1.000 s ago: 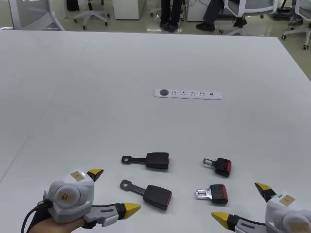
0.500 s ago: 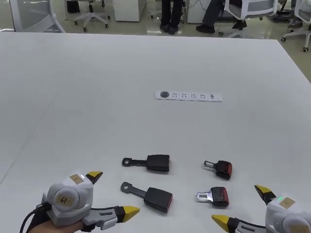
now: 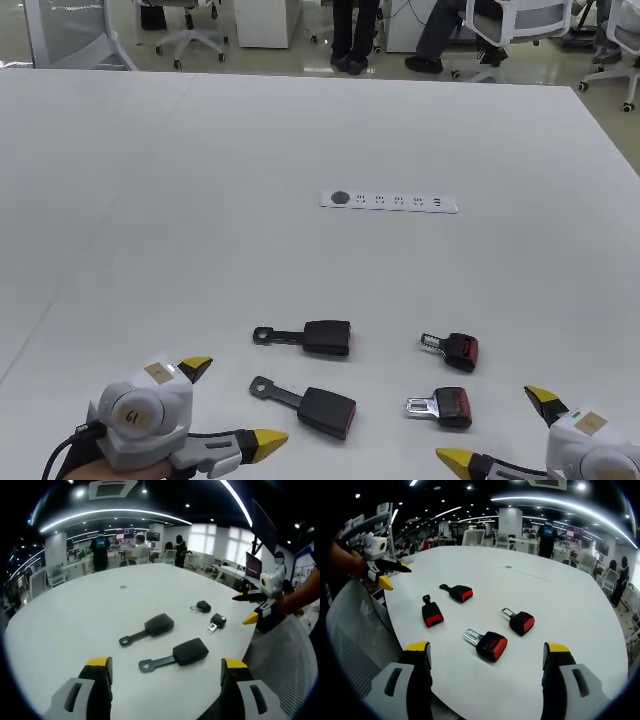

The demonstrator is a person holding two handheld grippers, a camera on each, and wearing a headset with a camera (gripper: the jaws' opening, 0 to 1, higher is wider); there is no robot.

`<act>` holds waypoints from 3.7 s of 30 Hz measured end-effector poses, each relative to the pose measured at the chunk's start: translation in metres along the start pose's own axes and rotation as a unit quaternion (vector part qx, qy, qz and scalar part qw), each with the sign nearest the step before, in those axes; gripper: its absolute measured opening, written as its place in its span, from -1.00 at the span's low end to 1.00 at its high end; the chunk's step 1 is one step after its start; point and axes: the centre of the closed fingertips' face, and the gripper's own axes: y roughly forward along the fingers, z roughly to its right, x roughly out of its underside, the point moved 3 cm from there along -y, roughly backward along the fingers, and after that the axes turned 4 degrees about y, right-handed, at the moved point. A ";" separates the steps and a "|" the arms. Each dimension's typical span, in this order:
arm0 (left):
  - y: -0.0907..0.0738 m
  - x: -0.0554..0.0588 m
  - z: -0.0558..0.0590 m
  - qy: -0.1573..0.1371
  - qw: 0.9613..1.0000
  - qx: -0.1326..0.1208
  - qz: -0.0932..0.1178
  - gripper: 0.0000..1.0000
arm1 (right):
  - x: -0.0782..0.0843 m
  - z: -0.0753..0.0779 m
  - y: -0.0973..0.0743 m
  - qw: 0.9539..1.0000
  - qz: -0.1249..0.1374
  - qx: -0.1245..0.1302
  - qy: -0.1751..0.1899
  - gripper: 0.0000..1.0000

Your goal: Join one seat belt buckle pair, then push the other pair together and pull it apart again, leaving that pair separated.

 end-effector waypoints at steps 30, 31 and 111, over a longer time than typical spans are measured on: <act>0.009 0.007 0.004 0.034 0.999 0.033 -0.013 0.74 | 0.002 0.007 -0.001 0.999 -0.017 -0.009 -0.025 0.82; 0.010 0.006 0.004 0.036 0.999 0.034 -0.013 0.73 | 0.002 0.007 -0.001 0.999 -0.018 -0.011 -0.027 0.81; 0.126 0.031 0.046 0.309 0.898 0.283 -0.135 0.18 | 0.031 0.009 0.081 0.942 -0.176 -0.225 -0.175 0.19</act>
